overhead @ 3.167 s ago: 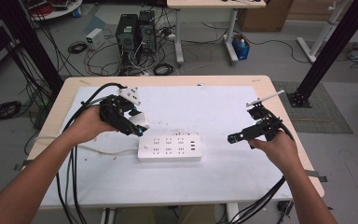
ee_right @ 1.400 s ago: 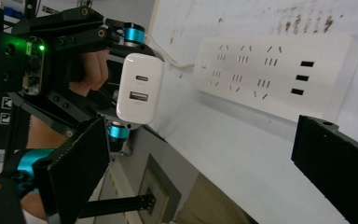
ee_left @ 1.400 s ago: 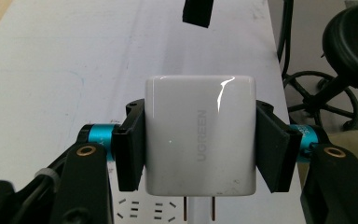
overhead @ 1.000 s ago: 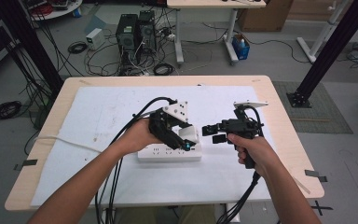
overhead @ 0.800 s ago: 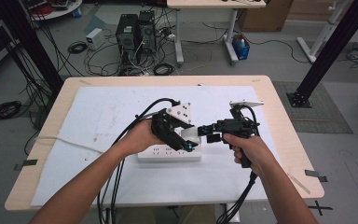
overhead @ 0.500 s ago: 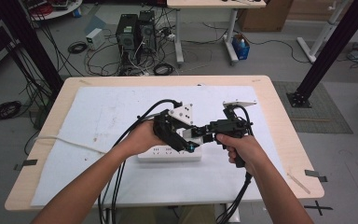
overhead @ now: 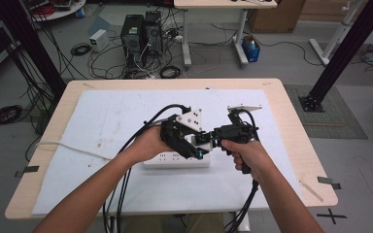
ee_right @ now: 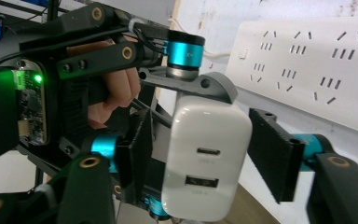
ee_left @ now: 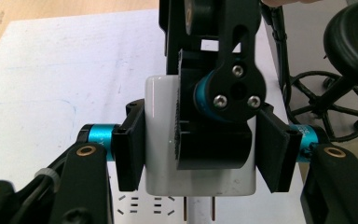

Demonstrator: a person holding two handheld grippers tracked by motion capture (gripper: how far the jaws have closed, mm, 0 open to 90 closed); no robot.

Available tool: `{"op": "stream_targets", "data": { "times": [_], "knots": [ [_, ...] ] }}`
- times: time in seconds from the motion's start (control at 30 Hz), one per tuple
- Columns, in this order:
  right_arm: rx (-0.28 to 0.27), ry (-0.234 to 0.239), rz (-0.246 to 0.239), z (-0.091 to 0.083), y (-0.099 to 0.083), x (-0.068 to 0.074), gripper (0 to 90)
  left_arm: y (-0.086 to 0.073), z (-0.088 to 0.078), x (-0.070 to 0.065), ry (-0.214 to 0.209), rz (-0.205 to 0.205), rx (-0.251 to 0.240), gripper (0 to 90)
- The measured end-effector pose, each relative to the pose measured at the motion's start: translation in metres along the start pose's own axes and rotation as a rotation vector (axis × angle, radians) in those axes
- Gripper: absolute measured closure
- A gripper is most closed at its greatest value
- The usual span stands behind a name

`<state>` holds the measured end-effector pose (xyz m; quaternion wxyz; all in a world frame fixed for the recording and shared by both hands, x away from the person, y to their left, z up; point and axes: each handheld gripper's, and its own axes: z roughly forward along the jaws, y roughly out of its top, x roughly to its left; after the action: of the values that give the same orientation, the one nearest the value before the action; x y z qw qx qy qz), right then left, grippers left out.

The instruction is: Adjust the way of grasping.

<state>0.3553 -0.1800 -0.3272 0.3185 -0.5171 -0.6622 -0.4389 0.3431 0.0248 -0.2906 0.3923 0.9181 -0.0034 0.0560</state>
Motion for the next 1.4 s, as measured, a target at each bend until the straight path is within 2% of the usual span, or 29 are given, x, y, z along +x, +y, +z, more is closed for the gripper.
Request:
{"op": "stream_targets", "data": {
  "times": [0.1,0.17,0.23,0.33,0.43,0.47,0.5,0.53,0.6,0.67,0.83,0.93,1.1,1.2,1.27,1.4],
  "knots": [
    [0.002,0.003,0.007,0.0,0.0,0.0,44.6,0.0,0.0,0.0,0.003,0.002,-0.006,42.5],
    [0.005,0.014,0.026,0.0,-0.001,-0.001,50.5,0.0,0.0,0.0,0.009,0.002,-0.005,42.5],
    [0.002,0.023,0.024,0.0,-0.001,-0.003,57.7,0.0,0.001,0.0,0.017,0.009,0.0,42.6],
    [-0.001,0.021,0.034,0.0,-0.002,-0.004,60.2,0.0,0.002,-0.001,0.03,0.027,0.009,42.5],
    [-0.009,0.037,0.029,0.0,-0.002,-0.007,61.8,0.001,0.003,-0.001,0.038,0.019,0.008,42.1],
    [-0.013,0.031,0.024,-0.001,-0.002,-0.007,62.0,0.001,0.003,0.0,0.038,0.0,0.002,39.7],
    [-0.02,0.019,0.017,-0.001,-0.002,-0.007,62.1,0.001,0.003,0.001,0.048,-0.02,0.009,30.9],
    [-0.025,0.002,0.011,-0.003,-0.002,-0.007,62.1,0.0,0.002,0.001,0.049,-0.031,0.015,26.2],
    [-0.041,-0.04,-0.005,-0.006,-0.002,-0.008,62.2,-0.004,-0.001,0.003,0.052,-0.034,0.039,26.0],
    [-0.051,-0.096,-0.03,-0.011,-0.001,-0.008,62.2,-0.009,-0.005,0.005,0.057,-0.059,0.068,22.1],
    [-0.061,-0.21,-0.108,-0.024,0.001,-0.005,62.2,-0.028,-0.021,0.013,0.062,-0.116,0.132,21.9],
    [-0.053,-0.277,-0.148,-0.031,0.004,-0.001,62.2,-0.041,-0.03,0.019,0.047,-0.175,0.174,21.8],
    [-0.031,-0.368,-0.204,-0.043,0.007,0.008,62.2,-0.061,-0.046,0.025,0.045,-0.231,0.26,21.8],
    [-0.016,-0.414,-0.255,-0.049,0.009,0.015,62.2,-0.071,-0.057,0.028,0.042,-0.258,0.309,21.7],
    [-0.004,-0.445,-0.298,-0.054,0.01,0.019,62.2,-0.078,-0.064,0.029,0.056,-0.281,0.324,21.8],
    [0.023,-0.515,-0.35,-0.062,0.012,0.025,62.2,-0.09,-0.079,0.033,0.072,-0.299,0.375,21.7]
  ]
}}
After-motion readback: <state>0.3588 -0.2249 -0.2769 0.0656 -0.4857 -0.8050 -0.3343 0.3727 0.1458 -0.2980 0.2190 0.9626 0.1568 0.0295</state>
